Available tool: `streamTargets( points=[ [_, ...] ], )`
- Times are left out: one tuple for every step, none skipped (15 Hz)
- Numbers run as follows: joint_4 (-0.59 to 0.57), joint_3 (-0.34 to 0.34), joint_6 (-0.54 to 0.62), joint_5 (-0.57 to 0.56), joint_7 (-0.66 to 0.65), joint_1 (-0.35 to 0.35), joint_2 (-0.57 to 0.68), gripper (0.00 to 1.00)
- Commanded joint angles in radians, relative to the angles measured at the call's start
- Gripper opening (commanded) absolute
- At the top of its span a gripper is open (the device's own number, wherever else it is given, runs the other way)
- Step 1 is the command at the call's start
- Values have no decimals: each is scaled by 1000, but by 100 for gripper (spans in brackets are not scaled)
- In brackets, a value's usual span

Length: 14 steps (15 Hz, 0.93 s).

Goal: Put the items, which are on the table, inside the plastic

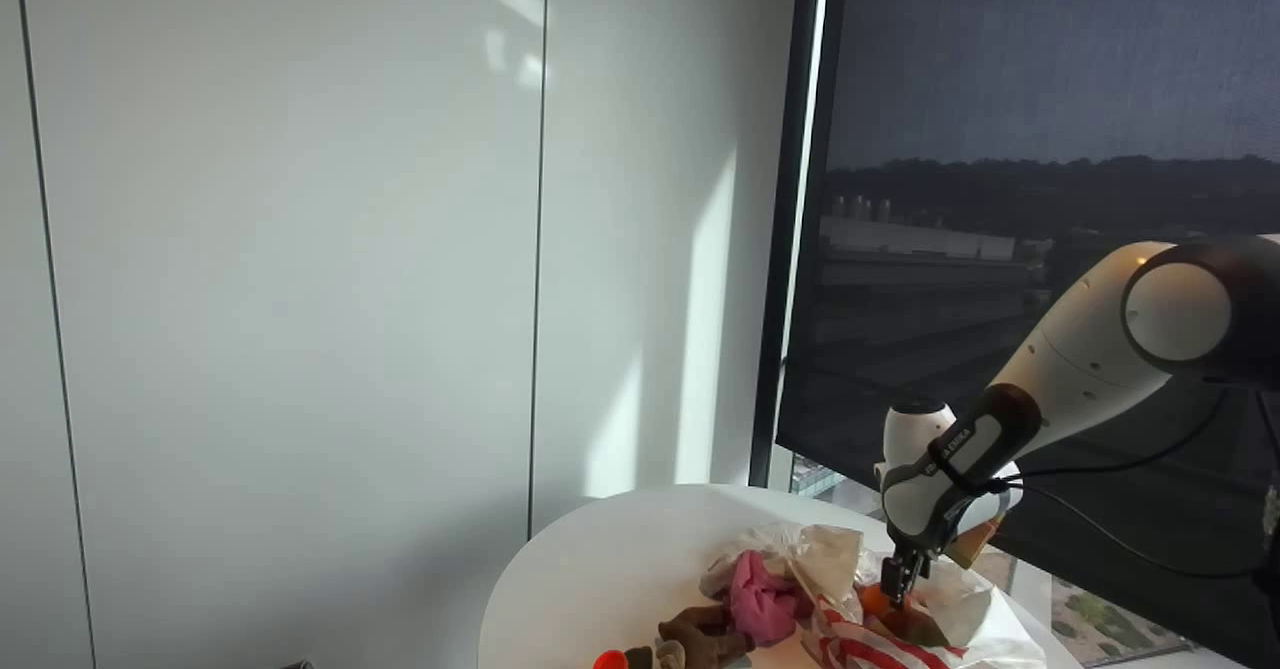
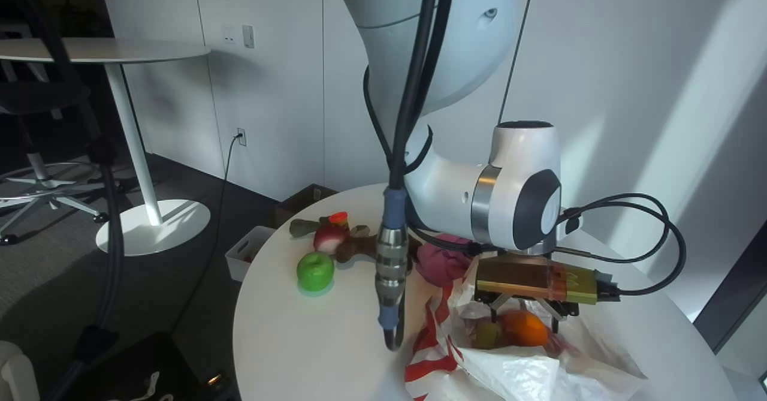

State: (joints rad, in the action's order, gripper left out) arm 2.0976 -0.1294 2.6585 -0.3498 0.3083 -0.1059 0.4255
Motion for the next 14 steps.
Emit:
streamTargets(
  points=[
    [43,-3,-28,-32,-71,54,-111,100],
    [64,3,-39,-40,-80,72,-142,100],
    [85,26,-88,-24,-72,85,-176,100],
    [93,51,-117,-3,-64,94,-193,100],
    [103,81,-143,10,-33,102,-201,100],
    [112,104,-178,12,-30,118,-207,100],
    [125,136,-211,32,-11,129,-214,100],
    [142,172,-238,63,24,139,-210,100],
    [154,201,-268,86,38,153,-208,100],
    [166,232,-280,108,56,167,-200,100],
    [177,260,-284,125,75,183,-186,100],
    [178,284,-284,131,94,198,-171,100],
    [180,303,-267,133,100,212,-153,100],
    [176,322,-256,141,100,225,-140,100]
  ],
)
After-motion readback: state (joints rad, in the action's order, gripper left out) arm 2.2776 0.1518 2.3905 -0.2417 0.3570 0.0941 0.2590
